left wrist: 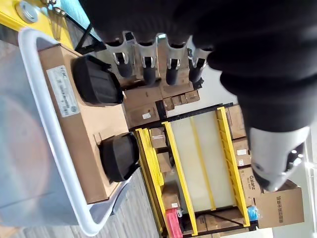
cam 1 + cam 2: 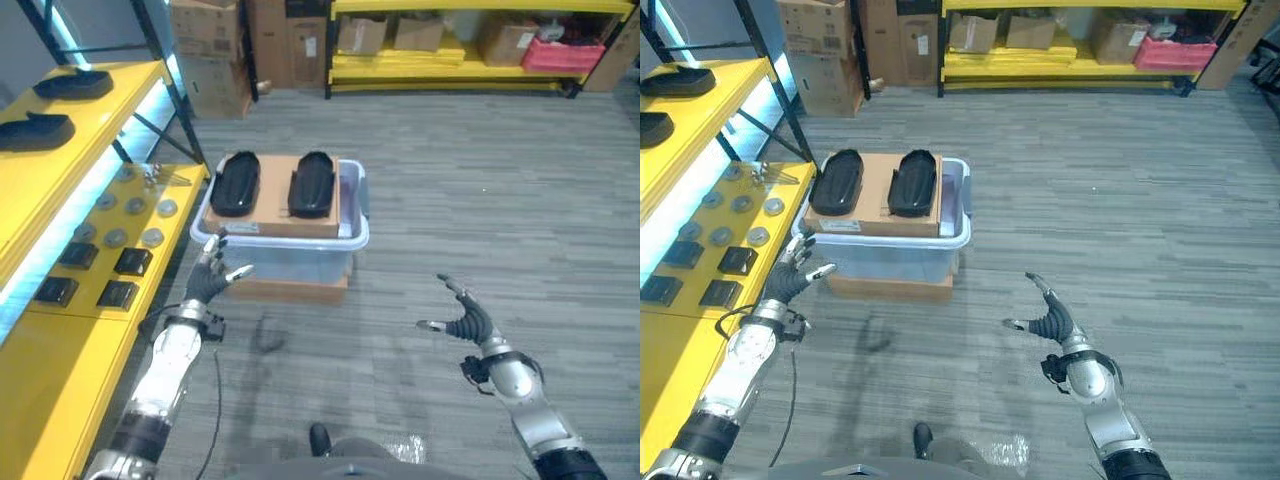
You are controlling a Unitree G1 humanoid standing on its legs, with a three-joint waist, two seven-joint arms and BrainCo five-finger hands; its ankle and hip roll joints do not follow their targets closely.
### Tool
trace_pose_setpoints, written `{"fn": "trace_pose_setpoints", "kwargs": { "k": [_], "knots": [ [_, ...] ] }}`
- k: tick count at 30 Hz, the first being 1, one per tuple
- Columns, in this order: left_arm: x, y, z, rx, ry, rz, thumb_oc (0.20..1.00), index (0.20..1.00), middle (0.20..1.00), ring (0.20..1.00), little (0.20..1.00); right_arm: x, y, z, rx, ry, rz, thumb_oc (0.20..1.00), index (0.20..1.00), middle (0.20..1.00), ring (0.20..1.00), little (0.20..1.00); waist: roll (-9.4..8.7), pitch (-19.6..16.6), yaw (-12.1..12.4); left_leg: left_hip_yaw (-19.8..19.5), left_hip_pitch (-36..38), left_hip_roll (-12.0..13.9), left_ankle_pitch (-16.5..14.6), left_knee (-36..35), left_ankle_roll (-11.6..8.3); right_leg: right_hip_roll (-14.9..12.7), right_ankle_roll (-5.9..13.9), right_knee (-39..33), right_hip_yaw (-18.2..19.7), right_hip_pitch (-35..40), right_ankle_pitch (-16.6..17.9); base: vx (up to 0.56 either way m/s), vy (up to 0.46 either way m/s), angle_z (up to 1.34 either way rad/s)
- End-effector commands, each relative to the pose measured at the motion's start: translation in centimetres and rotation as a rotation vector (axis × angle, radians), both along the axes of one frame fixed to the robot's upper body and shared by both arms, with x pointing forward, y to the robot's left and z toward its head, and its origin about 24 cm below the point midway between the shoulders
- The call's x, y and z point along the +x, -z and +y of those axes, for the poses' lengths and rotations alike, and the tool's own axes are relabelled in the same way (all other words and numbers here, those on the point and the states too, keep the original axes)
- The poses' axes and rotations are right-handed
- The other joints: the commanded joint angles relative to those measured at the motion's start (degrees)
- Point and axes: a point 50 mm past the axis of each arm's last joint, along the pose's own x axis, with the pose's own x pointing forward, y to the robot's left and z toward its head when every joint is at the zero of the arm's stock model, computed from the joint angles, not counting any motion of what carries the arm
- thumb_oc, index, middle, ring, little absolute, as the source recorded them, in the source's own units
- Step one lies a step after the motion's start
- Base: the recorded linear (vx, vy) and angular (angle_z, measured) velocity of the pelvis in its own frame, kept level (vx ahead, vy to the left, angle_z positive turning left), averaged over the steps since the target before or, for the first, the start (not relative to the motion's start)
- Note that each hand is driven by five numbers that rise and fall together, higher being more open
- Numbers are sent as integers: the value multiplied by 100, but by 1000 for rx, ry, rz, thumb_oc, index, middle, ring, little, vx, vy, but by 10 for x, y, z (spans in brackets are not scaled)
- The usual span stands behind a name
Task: Move parts from the plastic box to the shelf.
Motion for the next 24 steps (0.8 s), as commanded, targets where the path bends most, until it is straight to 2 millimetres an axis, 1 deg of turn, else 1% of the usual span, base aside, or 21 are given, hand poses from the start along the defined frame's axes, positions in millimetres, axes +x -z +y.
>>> {"fn": "trace_pose_setpoints", "kwargs": {
  "k": [1, 3, 4, 5, 6, 8, 9, 11, 14, 15, 16, 17, 20, 21, 22, 23, 24],
  "knots": [
    [3, -15, 3, -30, 8, -83, 1000, 1000, 1000, 1000, 1000, 0, -21, -9, -28, 2, -95, 1000, 1000, 1000, 1000, 1000, -40, 11, 89, 309, 426, 208, -74, -1741, 398, -342, 1280, -303, 135, 435, -731, 310, -54, -1],
    [1, -12, 4, -32, 0, -76, 1000, 1000, 1000, 1000, 1000, 2, -21, -12, -7, 23, -106, 1000, 1000, 1000, 1000, 1000, -19, 8, 92, 284, 434, 325, -77, -2780, 425, -336, 1248, -312, 154, 450, -842, 221, -8, -9],
    [0, -11, 4, -29, -2, -72, 1000, 1000, 1000, 1000, 1000, 2, -21, -13, -10, 26, -105, 1000, 1000, 1000, 1000, 1000, 5, -3, 82, 324, 463, 399, 44, -3274, 402, -329, 1233, -321, 145, 478, -888, 133, 14, -14],
    [0, -11, 4, -29, -2, -72, 1000, 1000, 1000, 1000, 1000, 2, -21, -13, -10, 26, -105, 1000, 1000, 1000, 1000, 1000, -3, 3, 86, 329, 489, 392, 63, -3310, 402, -337, 1234, -322, 150, 487, -890, 226, 37, -15],
    [-1, -8, 4, -28, -6, -57, 1000, 1000, 1000, 1000, 1000, 0, -22, -15, -26, 30, -105, 1000, 1000, 1000, 1000, 1000, 53, -22, 67, 455, 490, 563, 346, -3885, 345, -321, 1239, -351, 40, 577, -966, 209, 40, -9],
    [-1, -4, 8, -17, -23, -39, 1000, 1000, 1000, 1000, 1000, -2, -17, -16, 4, 58, -101, 1000, 1000, 1000, 1000, 1000, 83, 22, 70, 538, 396, 635, 654, -4182, 280, -314, 1290, -319, 8, 688, -1053, 260, 56, -6],
    [-1, -4, 8, -16, -23, -39, 1000, 1000, 1000, 1000, 1000, -2, -17, -16, 5, 58, -101, 1000, 1000, 1000, 1000, 1000, 76, 23, 75, 544, 404, 632, 660, -4195, 280, -318, 1292, -317, 14, 689, -1056, 196, 53, -4],
    [-2, -3, 8, -15, -24, -34, 1000, 1000, 1000, 1000, 1000, -5, -12, -14, 44, 64, -83, 1000, 1000, 1000, 1000, 1000, 99, 38, 66, 715, 408, 669, 715, -4285, 277, -283, 1298, -309, 43, 783, -1127, 134, 52, -17],
    [-2, -3, 9, -13, -26, -32, 1000, 1000, 1000, 1000, 1000, -6, -8, -12, 73, 67, -73, 1000, 1000, 1000, 1000, 1000, 129, 29, 66, 808, 492, 688, 705, -4414, 302, -250, 1291, -314, 82, 823, -1148, 130, 71, -18],
    [-2, -2, 10, -4, -28, -29, 1000, 1000, 1000, 1000, 1000, -8, -4, -11, 90, 72, -60, 1000, 1000, 1000, 1000, 1000, 170, -8, 67, 936, 661, 668, 678, -4514, 320, -289, 1350, -438, 121, 922, -1148, 222, 188, -24],
    [-3, -3, 12, 8, -28, -31, 1000, 1000, 1000, 1000, 1000, -6, -4, -10, 102, 73, -60, 1000, 1000, 1000, 1000, 1000, 179, -69, 86, 1030, 724, 625, 619, -4481, 348, -416, 1456, -549, 118, 971, -1135, 266, 241, -31],
    [-3, -4, 13, 11, -31, -33, 1000, 1000, 1000, 1000, 1000, -5, -4, -10, 106, 75, -63, 1000, 1000, 1000, 1000, 1000, 178, -103, 97, 1078, 730, 606, 580, -4446, 371, -477, 1501, -570, 129, 990, -1137, 149, 152, -17],
    [-2, -4, 15, 28, -35, -35, 1000, 1000, 1000, 1000, 1000, -4, -4, -8, 105, 71, -67, 1000, 1000, 1000, 1000, 1000, 165, -142, 131, 1131, 732, 595, 522, -4398, 413, -546, 1542, -573, 138, 1017, -1166, 119, 116, -35],
    [-1, -7, 16, 77, -28, -49, 1000, 1000, 1000, 1000, 1000, -1, -7, -7, 79, 64, -84, 1000, 1000, 1000, 1000, 1000, 159, -187, 205, 1199, 750, 552, 375, -4303, 531, -673, 1583, -316, 130, 977, -1261, 170, 193, 2],
    [1, -15, 16, 91, -21, -81, 1000, 1000, 1000, 1000, 1000, 5, -14, -6, 42, 51, -113, 1000, 1000, 1000, 1000, 1000, 192, -121, 180, 1238, 850, 555, 281, -4333, 582, -735, 1766, 312, 91, 701, -1103, 170, 193, 2],
    [1, -15, 16, 91, -21, -81, 1000, 1000, 1000, 1000, 1000, 5, -14, -6, 42, 51, -113, 1000, 1000, 1000, 1000, 1000, 192, -121, 180, 1238, 850, 555, 281, -4333, 582, -735, 1766, 312, 91, 701, -1103, 37, 110, 4],
    [2, -20, 16, 99, -14, -100, 1000, 1000, 1000, 1000, 1000, 11, -18, -4, 35, 43, -133, 1000, 1000, 1000, 1000, 1000, 188, -29, 136, 1236, 880, 564, 257, -4344, 585, -701, 1939, 732, 177, 406, -941, -14, 31, 3]
  ]
}}
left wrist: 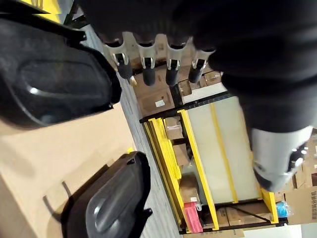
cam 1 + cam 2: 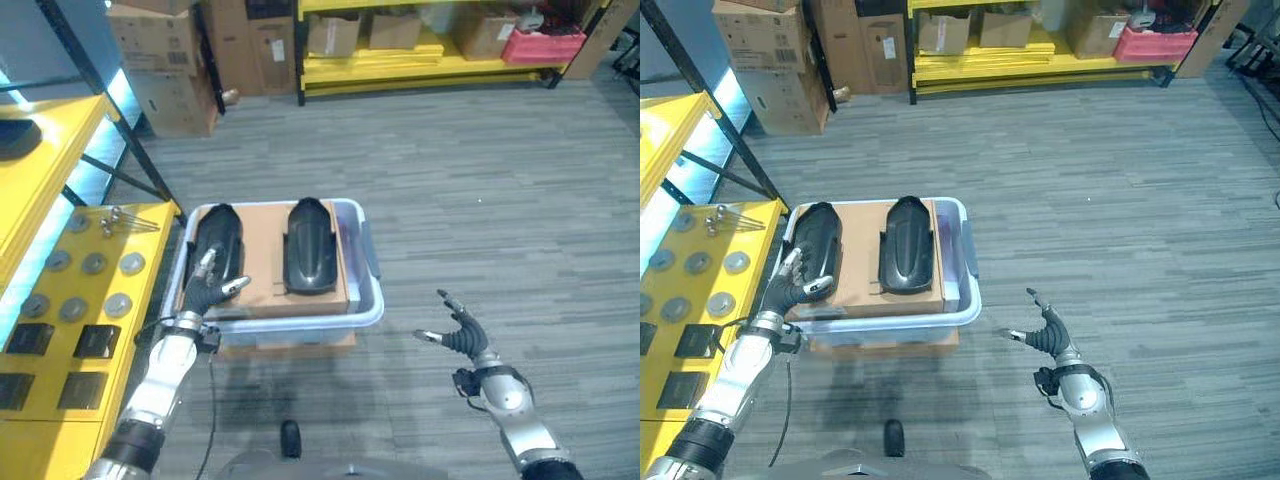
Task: Move parts from the plastic box to the shelf.
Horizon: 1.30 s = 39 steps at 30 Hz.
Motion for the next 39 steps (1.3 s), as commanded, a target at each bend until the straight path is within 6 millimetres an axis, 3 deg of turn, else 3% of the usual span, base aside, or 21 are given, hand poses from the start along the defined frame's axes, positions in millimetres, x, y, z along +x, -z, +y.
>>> {"fn": "trace_pose_setpoints", "kwargs": {
  "k": [1, 2, 3, 6, 9, 13, 22, 30, 36, 39],
  "knots": [
    [5, -30, 9, 47, -4, -152, 1000, 1000, 1000, 1000, 1000, 15, -35, -4, -71, -25, -164, 1000, 1000, 1000, 1000, 1000, -63, -91, 52, -18, -136, 527, -837, 567, -843, -175, 290, 315, 214, -800, 187, 23, 81, 29],
    [7, -36, 12, 85, -3, -177, 1000, 1000, 1000, 1000, 1000, 21, -35, 0, -64, -31, -176, 1000, 1000, 1000, 1000, 1000, -29, -32, 71, -27, -45, 572, -881, 548, -868, -150, 358, 474, 272, -1096, 218, 143, 54, 38],
    [8, -39, 12, 93, 1, -194, 1000, 1000, 1000, 1000, 1000, 25, -36, 5, -43, -41, -183, 1000, 1000, 1000, 1000, 1000, 1, -42, 92, -20, 119, 596, -892, 435, -891, -125, 243, 122, 191, -1315, 260, 143, 54, 38],
    [9, -41, 6, 78, 16, -206, 1000, 1000, 1000, 1000, 1000, 26, -31, 6, -27, -34, -170, 1000, 1000, 1000, 1000, 1000, -14, -50, 18, -210, 317, 551, -978, 324, -875, 0, 218, -488, 309, -1556, 426, 148, -29, -1],
    [8, -43, -2, 46, 37, -225, 1000, 1000, 1000, 1000, 1000, 32, -35, 5, -42, -23, -189, 1000, 1000, 1000, 1000, 1000, -103, -78, 97, -406, 408, 505, -1054, 360, -904, -114, 96, -1052, 146, -1217, 633, 160, -116, 49],
    [3, -43, -3, 17, 44, -226, 1000, 1000, 1000, 1000, 1000, 34, -36, 4, -41, -12, -196, 1000, 1000, 1000, 1000, 1000, -107, -124, 200, -503, 484, 570, -1020, 173, -927, -118, 30, -1217, -20, -1097, 645, 134, -112, 103],
    [2, -56, -7, 5, 64, -293, 1000, 1000, 1000, 1000, 1000, 59, -58, 3, -115, 32, -298, 1000, 1000, 1000, 1000, 1000, 50, 175, 383, -716, 220, 622, -901, 65, -958, -63, -95, -1198, -303, -1271, 601, 18, -44, 30],
    [3, -59, -12, -45, 57, -310, 1000, 1000, 1000, 1000, 1000, 71, -68, 3, -121, 73, -345, 1000, 1000, 1000, 1000, 1000, 185, 491, 520, -806, -208, 618, -774, 34, -985, -68, -79, -1188, -412, -1674, 635, -36, -11, 17],
    [3, -53, -12, -51, 49, -288, 1000, 1000, 1000, 1000, 1000, 70, -68, 9, -141, 38, -341, 1000, 1000, 1000, 1000, 1000, 215, 532, 527, -811, -320, 617, -742, 17, -988, -83, -72, -1201, -435, -1790, 658, -7, 0, 1],
    [2, -51, -12, -54, 41, -279, 1000, 1000, 1000, 1000, 1000, 71, -56, 8, -214, 30, -264, 1000, 1000, 1000, 1000, 1000, 239, 575, 566, -827, -403, 600, -719, 19, -990, -107, -60, -1212, -451, -1871, 687, -10, 0, 0]
  ]
}}
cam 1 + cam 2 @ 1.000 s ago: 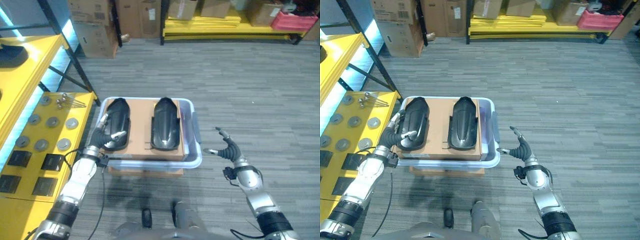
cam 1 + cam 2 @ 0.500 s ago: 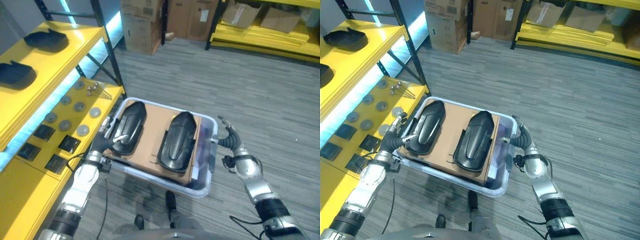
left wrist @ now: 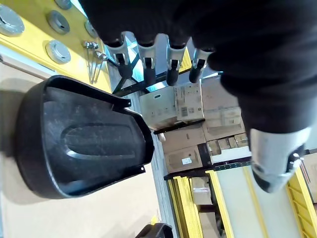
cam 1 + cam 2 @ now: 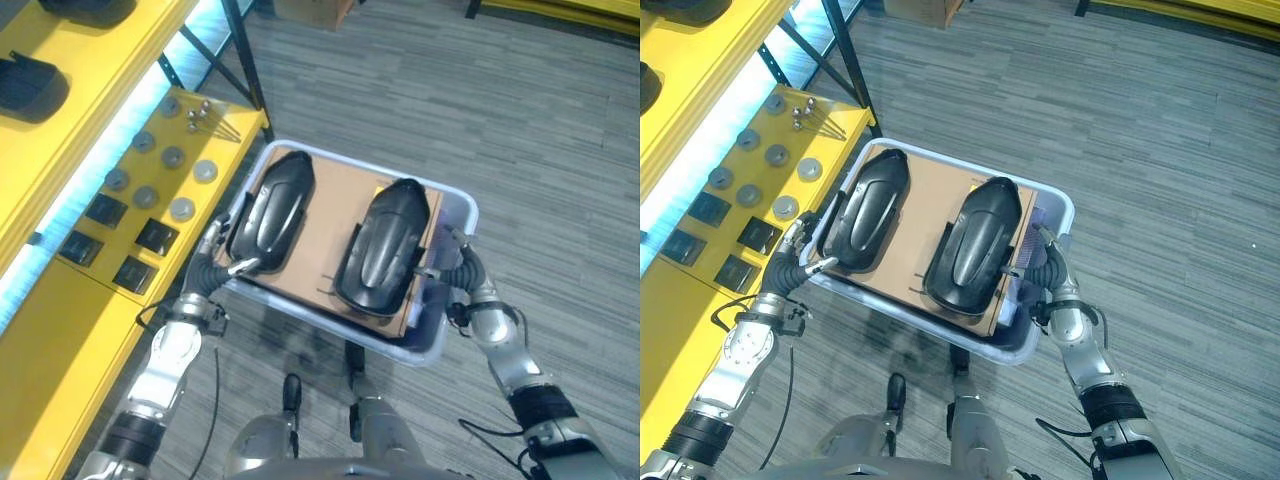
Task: Move parts from the plastic box to the shelf.
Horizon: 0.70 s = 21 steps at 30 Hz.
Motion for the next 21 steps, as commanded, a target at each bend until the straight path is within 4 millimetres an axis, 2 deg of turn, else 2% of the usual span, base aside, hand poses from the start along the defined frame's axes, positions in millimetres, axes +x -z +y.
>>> {"fn": "trace_pose_setpoints", "kwargs": {
  "k": [1, 7, 16, 18, 19, 20, 21],
  "knots": [
    [1, -15, 5, -21, -9, -94, 1000, 1000, 1000, 1000, 1000, 7, -5, -2, -64, 17, -18, 1000, 1000, 1000, 1000, 1000, -88, -183, 79, -57, -325, 27, -495, 331, -109, -93, 789, 580, 97, 726, -1727, -33, -1, 2],
    [0, -16, 4, -24, 10, -99, 1000, 1000, 1000, 1000, 1000, 16, 5, -3, -87, 12, 60, 1000, 1000, 1000, 1000, 1000, -74, -117, 182, -69, -435, 13, -448, 338, -120, -115, 803, 589, 78, 623, -1685, -10, -3, 2],
    [3, -14, 1, -24, 33, -91, 1000, 1000, 1000, 1000, 1000, 38, -3, -3, -206, -32, 112, 1000, 1000, 1000, 1000, 1000, -72, -38, 317, -127, -586, -3, -390, 349, -148, -129, 812, 591, 26, 500, -1644, -9, -9, 7],
    [4, -15, -1, -24, 40, -93, 1000, 1000, 1000, 1000, 1000, 42, -6, 1, -237, -50, 112, 859, 859, 859, 859, 859, -72, -24, 340, -126, -602, -7, -386, 353, -149, -128, 813, 597, 26, 490, -1641, 0, 0, 0],
    [5, -15, -2, -23, 41, -93, 1000, 1000, 1000, 1000, 1000, 44, -6, 2, -248, -55, 114, 664, 664, 664, 664, 664, -71, -18, 348, -126, -605, -5, -385, 357, -150, -127, 813, 599, 24, 491, -1640, 0, 0, 0],
    [5, -14, -2, -23, 42, -91, 1000, 1000, 1000, 1000, 1000, 45, -7, 3, -262, -62, 114, 200, 200, 200, 200, 200, -72, -14, 357, -127, -604, -3, -382, 356, -149, -124, 814, 604, 21, 487, -1640, 0, 0, 0],
    [5, -15, -3, -21, 45, -92, 1000, 1000, 1000, 1000, 1000, 46, -7, 4, -287, -71, 122, 200, 200, 200, 200, 200, -80, -14, 367, -133, -610, -4, -382, 357, -149, -120, 813, 607, 27, 488, -1641, 0, 0, 0]
  ]
}}
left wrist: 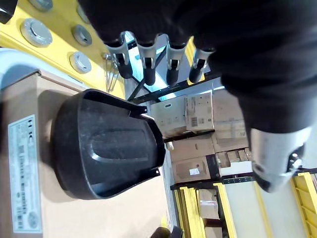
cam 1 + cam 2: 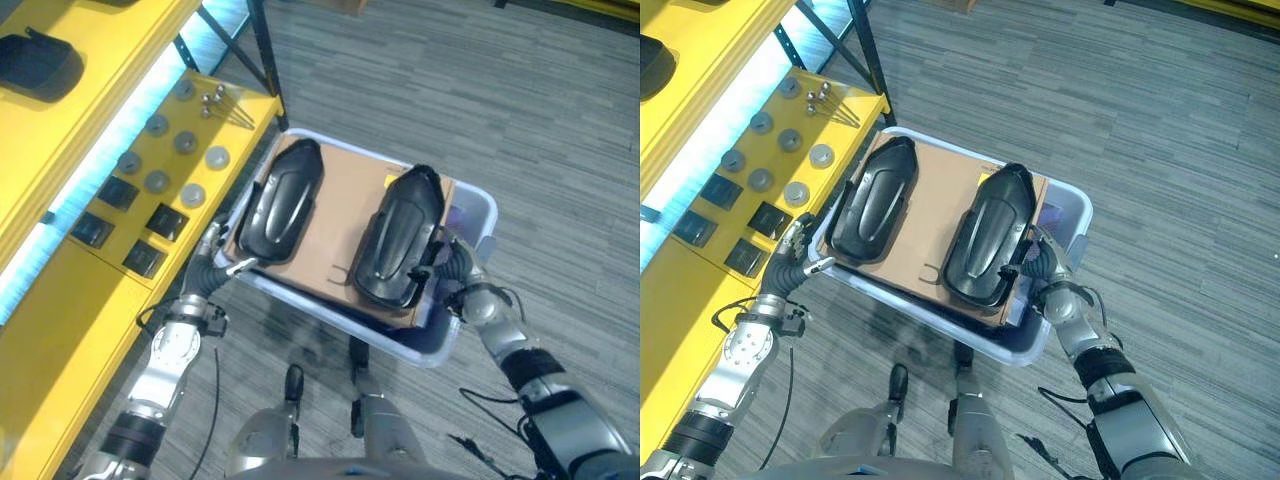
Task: Move parts from the plastic box to the shelf.
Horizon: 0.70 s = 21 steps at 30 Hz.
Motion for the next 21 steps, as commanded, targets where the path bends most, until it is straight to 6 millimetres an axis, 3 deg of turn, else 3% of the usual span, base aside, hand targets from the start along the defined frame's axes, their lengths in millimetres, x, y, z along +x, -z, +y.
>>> {"fn": "trace_pose_setpoints", "kwargs": {
  "k": [1, 7, 15, 21],
  "knots": [
    [5, -19, -3, 18, 44, -112, 1000, 1000, 1000, 1000, 1000, 11, -12, 13, -156, -112, -4, 200, 200, 200, 200, 200, -89, -16, 211, 24, -349, -1, -464, 358, -91, -65, 800, 607, 183, 673, -1633, 0, 0, 0],
    [4, -19, -2, 15, 37, -111, 1000, 1000, 1000, 1000, 1000, 9, -4, 8, -203, -73, 19, 200, 200, 200, 200, 200, -92, -15, 205, 12, -336, 9, -476, 369, -87, -60, 806, 603, 188, 698, -1642, 0, 0, 0],
    [2, -16, 9, 46, -4, -91, 1000, 1000, 1000, 1000, 1000, -20, 13, -7, -151, -3, 17, 200, 200, 200, 200, 200, -172, -144, 59, 4, -133, 26, -557, 360, -68, -42, 804, 597, 198, 910, -1720, 13, -1, 2],
    [0, -15, 16, 71, -26, -91, 1000, 1000, 1000, 1000, 1000, -33, 5, -14, -169, 7, -68, 200, 200, 200, 200, 200, -276, -285, -39, 53, 166, 53, -638, 331, -51, -29, 816, 571, 204, 1205, -1789, 11, -6, -3]
  ]
}}
